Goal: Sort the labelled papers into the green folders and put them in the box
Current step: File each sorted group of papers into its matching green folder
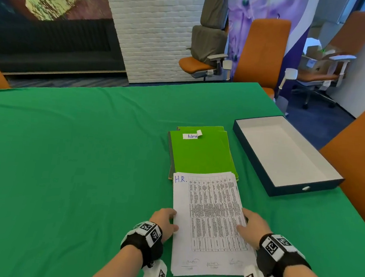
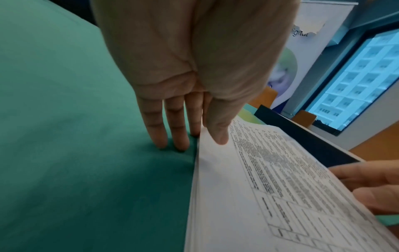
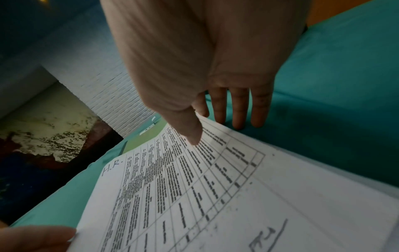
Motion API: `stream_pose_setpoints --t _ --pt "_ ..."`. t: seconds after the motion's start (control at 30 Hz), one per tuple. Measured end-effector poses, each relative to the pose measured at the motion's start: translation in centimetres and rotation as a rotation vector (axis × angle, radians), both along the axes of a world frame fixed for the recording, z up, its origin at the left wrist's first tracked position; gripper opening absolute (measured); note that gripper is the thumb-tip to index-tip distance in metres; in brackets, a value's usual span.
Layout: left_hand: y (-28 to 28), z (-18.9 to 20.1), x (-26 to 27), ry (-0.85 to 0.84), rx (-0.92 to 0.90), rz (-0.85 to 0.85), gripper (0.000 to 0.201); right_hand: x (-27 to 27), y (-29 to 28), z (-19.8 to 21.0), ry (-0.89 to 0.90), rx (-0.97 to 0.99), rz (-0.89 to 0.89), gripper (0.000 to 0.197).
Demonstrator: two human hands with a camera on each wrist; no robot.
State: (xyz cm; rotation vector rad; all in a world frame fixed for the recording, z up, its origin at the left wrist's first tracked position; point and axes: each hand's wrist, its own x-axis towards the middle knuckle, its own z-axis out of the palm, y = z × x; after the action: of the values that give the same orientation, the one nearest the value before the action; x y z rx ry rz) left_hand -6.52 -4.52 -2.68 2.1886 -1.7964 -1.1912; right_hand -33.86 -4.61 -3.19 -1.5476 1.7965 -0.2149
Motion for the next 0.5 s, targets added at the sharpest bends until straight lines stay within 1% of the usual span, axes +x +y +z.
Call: stream_pose_setpoints --t 0.07,0.17,0.3,0.4,0.5 --pt "-0.1 0.2 -0.3 -0.059 0.000 -0.048 0.050 -0.2 0.0 0.0 -0.017 0.017 0.020 0.042" --pt "-0.2 0.7 -0.7 -0.101 0.009 -0.094 0.049 -0.6 0.3 -0.3 -0.014 0.038 0.044 0.044" --pt "-0.4 1.1 -0.9 -0.066 0.046 -0.085 0.064 -0.8 0.2 -0.2 -0.026 0.044 0.031 0.038" --pt "-1.0 1.2 -0.7 -0.007 0.019 -0.014 0.064 -0.7 0.0 0.0 -0.037 0.048 0.007 0.031" --pt "-1.5 1.0 -0.4 0.103 0.008 0.128 0.065 -0.5 -0.3 0.2 -0.017 0.066 -0.001 0.030"
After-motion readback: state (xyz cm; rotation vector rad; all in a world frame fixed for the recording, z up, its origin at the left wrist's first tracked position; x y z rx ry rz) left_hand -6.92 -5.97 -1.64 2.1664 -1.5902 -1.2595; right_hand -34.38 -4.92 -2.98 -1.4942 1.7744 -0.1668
